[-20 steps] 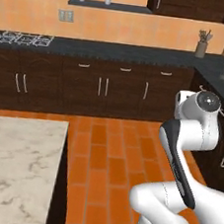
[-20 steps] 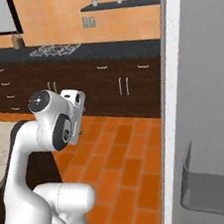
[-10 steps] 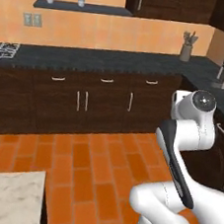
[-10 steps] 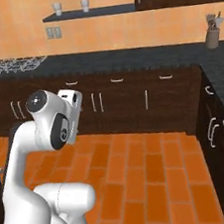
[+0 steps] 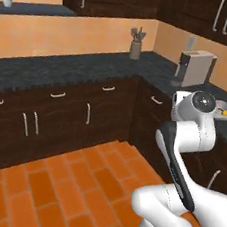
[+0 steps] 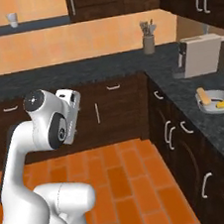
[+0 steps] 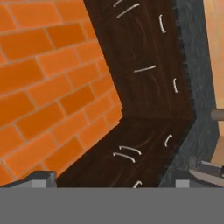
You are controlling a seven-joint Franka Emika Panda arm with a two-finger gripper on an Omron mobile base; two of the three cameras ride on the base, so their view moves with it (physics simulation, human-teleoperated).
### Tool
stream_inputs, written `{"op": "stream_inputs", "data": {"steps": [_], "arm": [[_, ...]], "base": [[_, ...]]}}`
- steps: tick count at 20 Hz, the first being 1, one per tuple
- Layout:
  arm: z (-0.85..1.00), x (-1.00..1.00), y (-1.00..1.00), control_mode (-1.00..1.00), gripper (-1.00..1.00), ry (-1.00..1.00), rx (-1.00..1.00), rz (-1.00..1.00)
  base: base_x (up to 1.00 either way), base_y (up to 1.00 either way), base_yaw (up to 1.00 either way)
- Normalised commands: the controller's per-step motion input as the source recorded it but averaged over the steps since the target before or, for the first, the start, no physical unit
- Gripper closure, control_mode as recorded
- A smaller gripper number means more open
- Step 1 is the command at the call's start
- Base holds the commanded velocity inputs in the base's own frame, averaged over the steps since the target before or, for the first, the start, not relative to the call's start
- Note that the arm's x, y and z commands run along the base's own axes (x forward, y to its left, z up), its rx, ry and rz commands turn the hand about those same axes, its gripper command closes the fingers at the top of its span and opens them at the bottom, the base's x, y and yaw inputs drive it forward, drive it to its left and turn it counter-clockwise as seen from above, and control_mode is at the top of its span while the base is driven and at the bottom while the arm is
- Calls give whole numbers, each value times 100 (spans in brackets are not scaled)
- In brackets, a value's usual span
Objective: Take the meat container that has the shrimp and place it on the second highest rack of the freezer. Then take the vegetable container that has the corn and squash and place it on the highest rack of the freezer.
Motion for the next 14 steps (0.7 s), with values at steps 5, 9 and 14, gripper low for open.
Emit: {"op": "stream_inputs", "data": {"steps": [5, 9, 14], "arm": [[0, 0, 0, 100, -100, 0, 0, 0], [0, 0, 0, 100, -100, 0, 0, 0], [0, 0, 0, 100, -100, 0, 0, 0]], "base": [[72, 29, -56], [60, 49, -64], [49, 52, -70]]}}
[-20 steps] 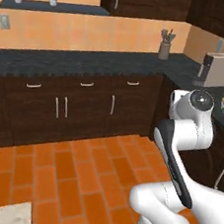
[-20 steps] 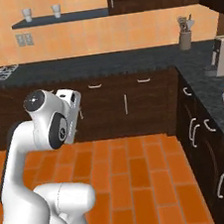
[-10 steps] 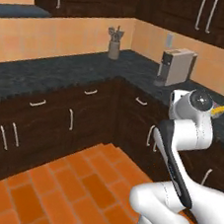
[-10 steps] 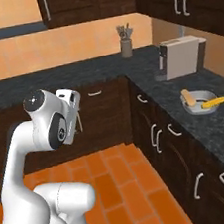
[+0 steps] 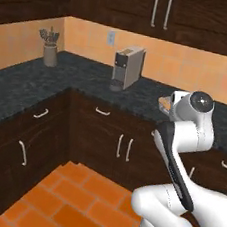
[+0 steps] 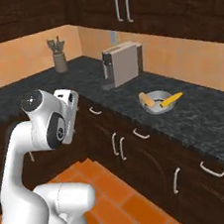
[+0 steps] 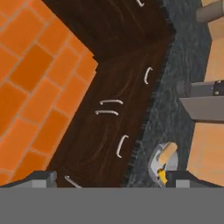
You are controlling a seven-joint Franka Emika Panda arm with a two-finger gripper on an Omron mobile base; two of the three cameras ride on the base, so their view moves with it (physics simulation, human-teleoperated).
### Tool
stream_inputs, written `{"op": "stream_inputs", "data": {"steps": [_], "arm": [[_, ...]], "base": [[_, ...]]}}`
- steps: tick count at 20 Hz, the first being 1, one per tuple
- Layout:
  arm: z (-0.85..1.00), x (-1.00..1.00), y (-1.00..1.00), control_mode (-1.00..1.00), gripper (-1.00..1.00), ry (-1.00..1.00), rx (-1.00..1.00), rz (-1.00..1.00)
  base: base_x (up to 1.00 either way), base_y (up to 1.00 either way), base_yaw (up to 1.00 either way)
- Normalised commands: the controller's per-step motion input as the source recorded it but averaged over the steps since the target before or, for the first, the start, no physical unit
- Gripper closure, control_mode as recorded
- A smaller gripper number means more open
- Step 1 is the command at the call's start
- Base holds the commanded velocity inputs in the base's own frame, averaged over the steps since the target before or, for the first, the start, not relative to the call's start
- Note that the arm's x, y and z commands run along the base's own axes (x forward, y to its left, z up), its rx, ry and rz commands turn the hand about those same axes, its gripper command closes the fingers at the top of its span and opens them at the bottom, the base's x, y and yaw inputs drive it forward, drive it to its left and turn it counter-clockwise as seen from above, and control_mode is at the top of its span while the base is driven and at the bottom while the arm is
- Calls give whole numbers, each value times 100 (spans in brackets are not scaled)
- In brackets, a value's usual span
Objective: Take the meat container that has the shrimp and place it on the second highest rack of the freezer. Then take the vegetable container that has the corn and squash and place it on the highest rack of the freezer.
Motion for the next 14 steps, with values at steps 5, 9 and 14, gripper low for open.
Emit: {"op": "stream_inputs", "data": {"steps": [5, 9, 14], "arm": [[0, 0, 0, 100, -100, 0, 0, 0], [0, 0, 0, 100, -100, 0, 0, 0], [0, 0, 0, 100, -100, 0, 0, 0]], "base": [[44, 55, -72], [40, 53, -73], [36, 34, -73]]}}
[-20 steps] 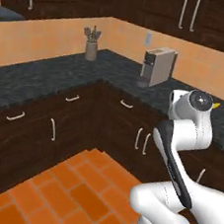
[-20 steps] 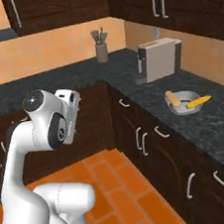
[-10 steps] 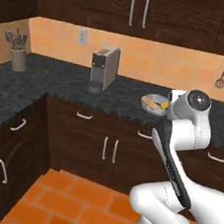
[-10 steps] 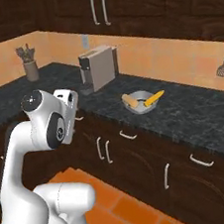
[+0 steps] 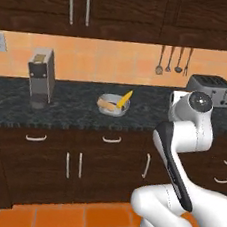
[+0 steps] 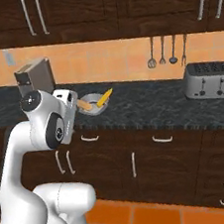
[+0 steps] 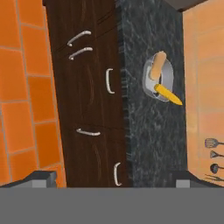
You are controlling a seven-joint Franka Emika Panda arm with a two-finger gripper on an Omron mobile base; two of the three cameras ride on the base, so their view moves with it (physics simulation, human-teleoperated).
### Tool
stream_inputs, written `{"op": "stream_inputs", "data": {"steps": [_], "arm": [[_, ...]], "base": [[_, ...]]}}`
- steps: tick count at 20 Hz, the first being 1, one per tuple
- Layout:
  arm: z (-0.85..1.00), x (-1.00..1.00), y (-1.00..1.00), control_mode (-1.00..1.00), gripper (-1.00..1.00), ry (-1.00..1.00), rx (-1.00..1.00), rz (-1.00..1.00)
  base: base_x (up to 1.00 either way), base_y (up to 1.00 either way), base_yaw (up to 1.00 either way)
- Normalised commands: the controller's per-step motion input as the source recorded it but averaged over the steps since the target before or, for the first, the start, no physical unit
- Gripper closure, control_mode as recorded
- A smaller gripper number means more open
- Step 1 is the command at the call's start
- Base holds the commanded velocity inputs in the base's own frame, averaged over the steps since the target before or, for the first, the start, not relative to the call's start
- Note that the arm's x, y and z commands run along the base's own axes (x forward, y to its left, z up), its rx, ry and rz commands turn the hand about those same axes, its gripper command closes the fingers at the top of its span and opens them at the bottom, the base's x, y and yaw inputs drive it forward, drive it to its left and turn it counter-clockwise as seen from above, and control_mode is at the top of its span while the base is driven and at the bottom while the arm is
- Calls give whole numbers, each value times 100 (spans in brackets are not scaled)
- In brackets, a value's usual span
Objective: Take the meat container that has the shrimp and place it on the second highest rack of the freezer. Then take the vegetable container that has the corn and squash and place it on the highest rack of the freezer.
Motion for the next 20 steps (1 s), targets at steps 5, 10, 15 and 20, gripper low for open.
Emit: {"op": "stream_inputs", "data": {"steps": [5, 10, 15, 20], "arm": [[0, 0, 0, 100, -100, 0, 0, 0], [0, 0, 0, 100, -100, 0, 0, 0], [0, 0, 0, 100, -100, 0, 0, 0], [0, 0, 0, 100, -100, 0, 0, 0]], "base": [[33, 84, -50], [48, 99, -13], [59, 32, 18], [41, -1, 42]]}}
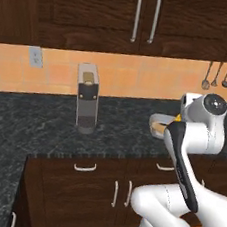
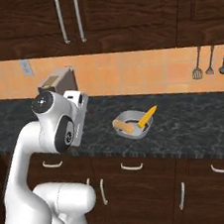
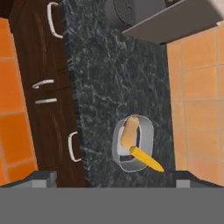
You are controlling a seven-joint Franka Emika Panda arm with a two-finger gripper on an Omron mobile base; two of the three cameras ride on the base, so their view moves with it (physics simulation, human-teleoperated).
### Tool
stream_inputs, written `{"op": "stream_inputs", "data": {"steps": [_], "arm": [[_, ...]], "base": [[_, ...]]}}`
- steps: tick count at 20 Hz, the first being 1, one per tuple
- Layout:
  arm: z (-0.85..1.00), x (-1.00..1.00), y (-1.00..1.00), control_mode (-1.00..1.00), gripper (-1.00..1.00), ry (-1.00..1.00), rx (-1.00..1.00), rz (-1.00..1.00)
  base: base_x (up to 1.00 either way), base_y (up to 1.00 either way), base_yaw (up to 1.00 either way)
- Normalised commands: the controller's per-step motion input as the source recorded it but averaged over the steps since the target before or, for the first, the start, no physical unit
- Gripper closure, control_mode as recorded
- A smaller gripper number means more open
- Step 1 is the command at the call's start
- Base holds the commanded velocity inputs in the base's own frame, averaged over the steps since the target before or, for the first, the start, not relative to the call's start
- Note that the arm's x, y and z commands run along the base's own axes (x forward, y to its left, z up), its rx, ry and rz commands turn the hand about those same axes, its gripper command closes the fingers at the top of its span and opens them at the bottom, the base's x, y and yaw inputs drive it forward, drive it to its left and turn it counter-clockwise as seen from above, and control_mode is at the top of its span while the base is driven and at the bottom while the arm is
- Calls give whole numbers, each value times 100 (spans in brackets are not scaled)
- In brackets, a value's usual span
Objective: Take the meat container that has the shrimp and place it on the second highest rack of the freezer. Then take the vegetable container that has the corn and squash and place it on the highest rack of the freezer.
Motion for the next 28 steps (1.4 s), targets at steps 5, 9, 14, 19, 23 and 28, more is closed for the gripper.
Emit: {"op": "stream_inputs", "data": {"steps": [5, 9, 14, 19, 23, 28], "arm": [[0, 0, 0, 100, -100, 0, 0, 0], [0, 0, 0, 100, -100, 0, 0, 0], [-4, 0, -23, -100, -100, 2, 2, 0], [-20, 21, -96, -100, -100, 17, 8, -3], [-34, 21, -63, -100, -100, 27, 1, -3], [-53, 42, -18, -100, -100, 18, 0, 0]], "base": [[56, -7, 12], [62, -7, -7], [9, -1, -5], [0, 0, 0], [0, 0, 0], [0, 0, 0]]}}
